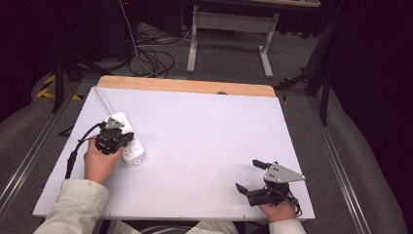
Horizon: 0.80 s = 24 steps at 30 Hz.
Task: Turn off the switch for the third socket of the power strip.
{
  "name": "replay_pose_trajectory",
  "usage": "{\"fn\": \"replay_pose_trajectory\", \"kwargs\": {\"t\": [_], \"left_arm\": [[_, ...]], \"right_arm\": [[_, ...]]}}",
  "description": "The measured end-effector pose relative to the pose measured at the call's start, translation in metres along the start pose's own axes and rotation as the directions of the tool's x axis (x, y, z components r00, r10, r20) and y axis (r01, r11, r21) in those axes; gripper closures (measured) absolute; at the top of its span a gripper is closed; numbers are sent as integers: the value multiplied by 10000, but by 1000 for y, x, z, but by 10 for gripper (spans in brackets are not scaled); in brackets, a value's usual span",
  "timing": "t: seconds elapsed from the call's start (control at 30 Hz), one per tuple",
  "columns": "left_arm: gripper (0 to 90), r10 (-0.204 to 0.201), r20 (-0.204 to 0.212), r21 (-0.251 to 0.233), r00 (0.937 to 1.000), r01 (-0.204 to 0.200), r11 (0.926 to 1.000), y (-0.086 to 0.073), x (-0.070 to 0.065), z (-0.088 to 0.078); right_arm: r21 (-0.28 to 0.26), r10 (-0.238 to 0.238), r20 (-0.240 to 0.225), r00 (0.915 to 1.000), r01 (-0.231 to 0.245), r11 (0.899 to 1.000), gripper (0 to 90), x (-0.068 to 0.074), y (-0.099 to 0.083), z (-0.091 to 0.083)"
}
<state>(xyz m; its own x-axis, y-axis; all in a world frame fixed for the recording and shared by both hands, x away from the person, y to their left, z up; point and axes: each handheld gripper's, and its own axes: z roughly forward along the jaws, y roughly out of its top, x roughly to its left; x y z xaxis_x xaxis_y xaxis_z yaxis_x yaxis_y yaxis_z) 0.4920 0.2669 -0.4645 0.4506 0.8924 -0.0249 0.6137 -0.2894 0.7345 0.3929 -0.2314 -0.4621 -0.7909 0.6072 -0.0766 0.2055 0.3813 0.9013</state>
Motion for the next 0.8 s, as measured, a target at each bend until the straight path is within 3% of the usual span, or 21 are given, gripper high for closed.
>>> {"fn": "replay_pose_trajectory", "kwargs": {"t": [0.17, 0.27, 0.3, 0.33, 0.43, 0.53, 0.8], "left_arm": [[900, 271, -215, 220, 9994, -266, 9994, 2, -4, 1], [900, 34, 41, 22, 10000, -34, 10000, 1, 1, -1], [900, 52, -379, 35, 9993, -51, 10000, 3, 0, -3], [900, -51, -380, 114, 9993, 55, 9999, 4, -1, -5], [900, 151, -314, -230, 9994, -159, 9996, 15, -7, -18], [900, 318, -117, -266, 9994, -321, 9991, 20, -14, -25], [900, 267, 55, -228, 9996, -265, 9994, 20, -18, -31]], "right_arm": [[37, -20, -14, 10000, 20, 10000, 34, 0, 0, 0], [19, 26, -47, 10000, -26, 10000, 34, -1, -1, 0], [21, 45, -41, 10000, -45, 10000, 34, -1, -1, 0], [9, 56, -41, 10000, -56, 10000, 34, -1, -1, -1], [12, 80, -25, 10000, -80, 10000, 34, -2, -2, 0], [67, 111, -44, 9999, -111, 9999, 34, -3, -2, 1], [6, 60, -12, 10000, -60, 10000, 34, -2, -2, -1]]}}
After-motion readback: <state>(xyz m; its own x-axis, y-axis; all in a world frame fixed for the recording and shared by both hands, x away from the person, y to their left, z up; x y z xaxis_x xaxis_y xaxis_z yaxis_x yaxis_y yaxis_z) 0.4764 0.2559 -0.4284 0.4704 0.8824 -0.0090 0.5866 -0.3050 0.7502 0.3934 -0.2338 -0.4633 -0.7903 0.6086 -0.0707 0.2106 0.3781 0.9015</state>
